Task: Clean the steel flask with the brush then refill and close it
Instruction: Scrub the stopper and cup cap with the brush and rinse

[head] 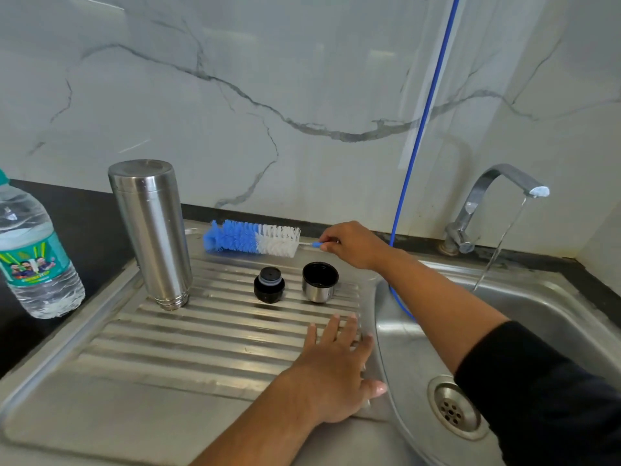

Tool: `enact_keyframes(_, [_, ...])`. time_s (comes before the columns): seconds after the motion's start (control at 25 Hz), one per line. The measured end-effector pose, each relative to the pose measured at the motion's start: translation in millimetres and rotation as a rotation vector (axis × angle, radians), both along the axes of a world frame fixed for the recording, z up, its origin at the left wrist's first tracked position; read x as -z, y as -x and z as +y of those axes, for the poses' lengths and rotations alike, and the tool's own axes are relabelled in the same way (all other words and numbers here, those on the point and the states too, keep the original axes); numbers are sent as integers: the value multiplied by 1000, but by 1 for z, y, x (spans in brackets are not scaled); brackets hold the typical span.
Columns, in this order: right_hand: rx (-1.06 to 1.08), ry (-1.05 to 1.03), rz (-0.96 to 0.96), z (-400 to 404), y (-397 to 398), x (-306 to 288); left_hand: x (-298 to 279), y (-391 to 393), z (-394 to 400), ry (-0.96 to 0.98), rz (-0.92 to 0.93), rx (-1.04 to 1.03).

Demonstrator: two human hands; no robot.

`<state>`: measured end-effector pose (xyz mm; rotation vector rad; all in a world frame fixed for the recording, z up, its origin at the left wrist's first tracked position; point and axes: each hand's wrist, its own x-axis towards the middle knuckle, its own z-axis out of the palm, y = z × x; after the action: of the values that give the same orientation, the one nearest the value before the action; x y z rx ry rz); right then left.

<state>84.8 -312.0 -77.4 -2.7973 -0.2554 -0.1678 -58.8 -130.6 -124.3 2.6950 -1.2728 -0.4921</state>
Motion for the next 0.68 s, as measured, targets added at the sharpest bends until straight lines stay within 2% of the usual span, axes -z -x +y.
enact_keyframes(0.32, [56,30,44,8,-27,17,2,1,-2,-117,34,26])
enact_keyframes(0.52, [87,164,0,16,-13,7,-1,2,-2,-127,35,15])
enact_keyframes(0.6, [107,126,-63,14,6,-6,-1,2,-2,-112,37,9])
enact_keyframes(0.68, [125,2,-177,9,35,-21,1,1,0,-97,30,10])
